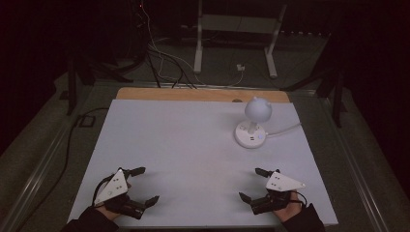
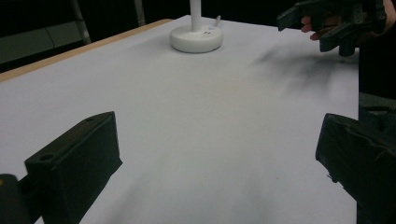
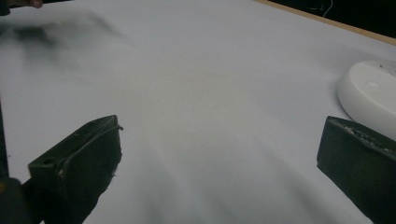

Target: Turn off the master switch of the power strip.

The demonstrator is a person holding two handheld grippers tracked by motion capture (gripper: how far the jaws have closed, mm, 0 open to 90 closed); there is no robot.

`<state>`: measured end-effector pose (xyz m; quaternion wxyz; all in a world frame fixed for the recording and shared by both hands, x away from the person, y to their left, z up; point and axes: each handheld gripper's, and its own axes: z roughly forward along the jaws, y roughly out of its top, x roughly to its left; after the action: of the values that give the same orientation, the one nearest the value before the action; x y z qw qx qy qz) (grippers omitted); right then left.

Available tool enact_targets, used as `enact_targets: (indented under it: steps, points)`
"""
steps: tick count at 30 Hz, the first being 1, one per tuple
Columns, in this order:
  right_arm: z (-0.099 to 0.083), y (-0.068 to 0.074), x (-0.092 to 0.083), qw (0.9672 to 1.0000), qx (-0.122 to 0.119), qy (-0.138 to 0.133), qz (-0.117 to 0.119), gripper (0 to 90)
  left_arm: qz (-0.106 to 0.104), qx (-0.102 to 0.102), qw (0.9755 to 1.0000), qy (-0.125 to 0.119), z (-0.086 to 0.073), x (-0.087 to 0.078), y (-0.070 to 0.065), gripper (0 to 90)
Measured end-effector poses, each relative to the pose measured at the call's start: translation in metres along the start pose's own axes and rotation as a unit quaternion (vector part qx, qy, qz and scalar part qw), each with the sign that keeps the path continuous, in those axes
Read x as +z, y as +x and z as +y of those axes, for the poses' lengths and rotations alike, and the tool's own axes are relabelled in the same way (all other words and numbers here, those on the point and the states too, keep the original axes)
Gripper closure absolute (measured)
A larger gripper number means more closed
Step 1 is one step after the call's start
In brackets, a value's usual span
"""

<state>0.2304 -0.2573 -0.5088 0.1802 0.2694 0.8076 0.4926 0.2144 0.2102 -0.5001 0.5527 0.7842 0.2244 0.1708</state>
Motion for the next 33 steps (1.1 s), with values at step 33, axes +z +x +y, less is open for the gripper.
enact_targets:
  steps: [33]
  points:
    - [0.027,0.008,-0.007,0.9992,0.014,-0.021,0.03,0.0,0.003,-0.003,1.0,-0.004,0.0,-0.002,0.0,0.4]
